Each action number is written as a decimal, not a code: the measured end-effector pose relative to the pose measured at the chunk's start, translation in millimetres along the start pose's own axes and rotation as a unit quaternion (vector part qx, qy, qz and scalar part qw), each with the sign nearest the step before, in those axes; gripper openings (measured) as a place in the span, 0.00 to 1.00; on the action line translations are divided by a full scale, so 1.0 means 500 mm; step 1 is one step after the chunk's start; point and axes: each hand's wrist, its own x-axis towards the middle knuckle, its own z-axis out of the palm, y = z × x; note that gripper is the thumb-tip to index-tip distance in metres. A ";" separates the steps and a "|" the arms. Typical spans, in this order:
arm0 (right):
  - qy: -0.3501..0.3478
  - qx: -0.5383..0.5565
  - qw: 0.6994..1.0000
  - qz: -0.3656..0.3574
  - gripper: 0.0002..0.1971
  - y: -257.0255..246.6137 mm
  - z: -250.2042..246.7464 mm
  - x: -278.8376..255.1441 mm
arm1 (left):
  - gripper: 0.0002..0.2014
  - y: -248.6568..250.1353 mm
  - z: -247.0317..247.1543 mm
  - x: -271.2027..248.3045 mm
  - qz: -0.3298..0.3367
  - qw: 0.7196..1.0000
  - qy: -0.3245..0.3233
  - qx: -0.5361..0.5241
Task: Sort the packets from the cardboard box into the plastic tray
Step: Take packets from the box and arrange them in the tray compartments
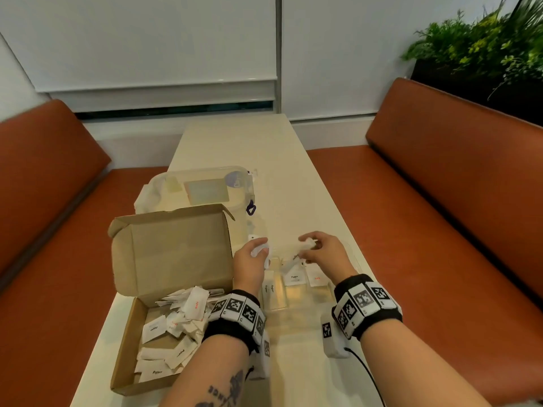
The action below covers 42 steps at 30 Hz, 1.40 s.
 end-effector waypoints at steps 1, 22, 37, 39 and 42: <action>0.012 0.010 1.000 -0.002 0.16 -0.003 -0.001 0.004 | 0.13 0.004 0.002 -0.001 0.009 1.000 -0.002 0.007; -0.059 -0.150 0.987 0.022 0.06 0.010 0.087 -0.007 | 0.13 -0.040 0.003 0.017 0.007 1.000 0.000 0.009; -0.073 -0.574 0.805 -0.135 0.12 0.020 0.145 -0.022 | 0.15 -0.061 0.000 0.029 0.001 0.999 -0.012 0.038; -0.056 -0.591 0.794 -0.133 0.12 0.020 0.139 -0.024 | 0.15 -0.060 0.000 0.028 0.001 0.999 -0.012 0.040; -0.058 -0.608 0.779 -0.139 0.12 0.018 0.141 -0.025 | 0.15 -0.060 0.000 0.026 0.003 0.999 -0.010 0.039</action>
